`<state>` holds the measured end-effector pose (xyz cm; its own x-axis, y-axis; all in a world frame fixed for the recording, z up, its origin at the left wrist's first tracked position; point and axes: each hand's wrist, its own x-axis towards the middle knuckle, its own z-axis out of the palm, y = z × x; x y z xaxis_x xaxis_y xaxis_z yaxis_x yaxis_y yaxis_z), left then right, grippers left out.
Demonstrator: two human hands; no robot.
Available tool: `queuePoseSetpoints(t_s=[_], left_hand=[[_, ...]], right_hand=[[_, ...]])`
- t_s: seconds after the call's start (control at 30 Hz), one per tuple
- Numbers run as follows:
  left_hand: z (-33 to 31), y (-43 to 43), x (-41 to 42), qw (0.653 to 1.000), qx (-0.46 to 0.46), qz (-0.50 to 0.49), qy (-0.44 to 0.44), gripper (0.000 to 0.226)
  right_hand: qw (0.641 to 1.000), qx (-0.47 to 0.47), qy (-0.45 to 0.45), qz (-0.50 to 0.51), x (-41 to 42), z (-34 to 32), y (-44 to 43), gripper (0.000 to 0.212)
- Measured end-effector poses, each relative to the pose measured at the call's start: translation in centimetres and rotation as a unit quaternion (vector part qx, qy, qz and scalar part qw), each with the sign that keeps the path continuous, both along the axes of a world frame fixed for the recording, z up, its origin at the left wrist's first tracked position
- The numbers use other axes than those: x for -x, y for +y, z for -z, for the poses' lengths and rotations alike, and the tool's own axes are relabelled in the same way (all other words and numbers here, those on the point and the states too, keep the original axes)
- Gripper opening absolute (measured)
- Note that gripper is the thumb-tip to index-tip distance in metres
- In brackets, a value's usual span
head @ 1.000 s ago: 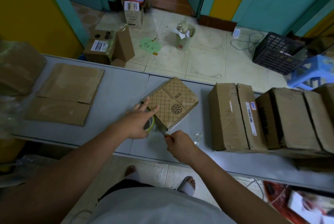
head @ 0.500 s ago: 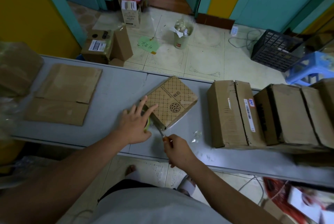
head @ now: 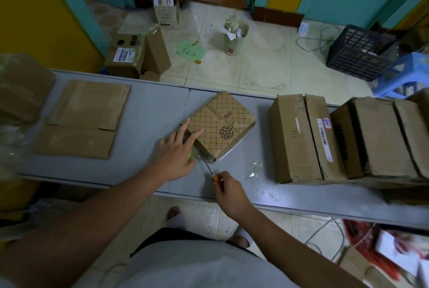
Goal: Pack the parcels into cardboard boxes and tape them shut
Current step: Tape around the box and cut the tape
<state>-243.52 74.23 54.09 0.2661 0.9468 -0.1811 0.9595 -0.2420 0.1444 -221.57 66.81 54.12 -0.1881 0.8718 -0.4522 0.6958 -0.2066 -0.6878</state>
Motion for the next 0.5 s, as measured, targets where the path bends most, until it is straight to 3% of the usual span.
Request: queuePoseSetpoints(t_s=[0.23, 0.5], left_hand=[[-0.3, 0.3, -0.7, 1.000, -0.011, -0.012, 0.018, 0.096], [0.5, 0.6, 0.6, 0.999, 0.008, 0.037, 0.008, 0.102]], right_hand=[[0.999, 0.002, 0.034, 0.030, 0.4, -0.1, -0.9, 0.022], [0.995, -0.028, 0.076, 0.065, -0.7, -1.1, -2.1, 0.012]])
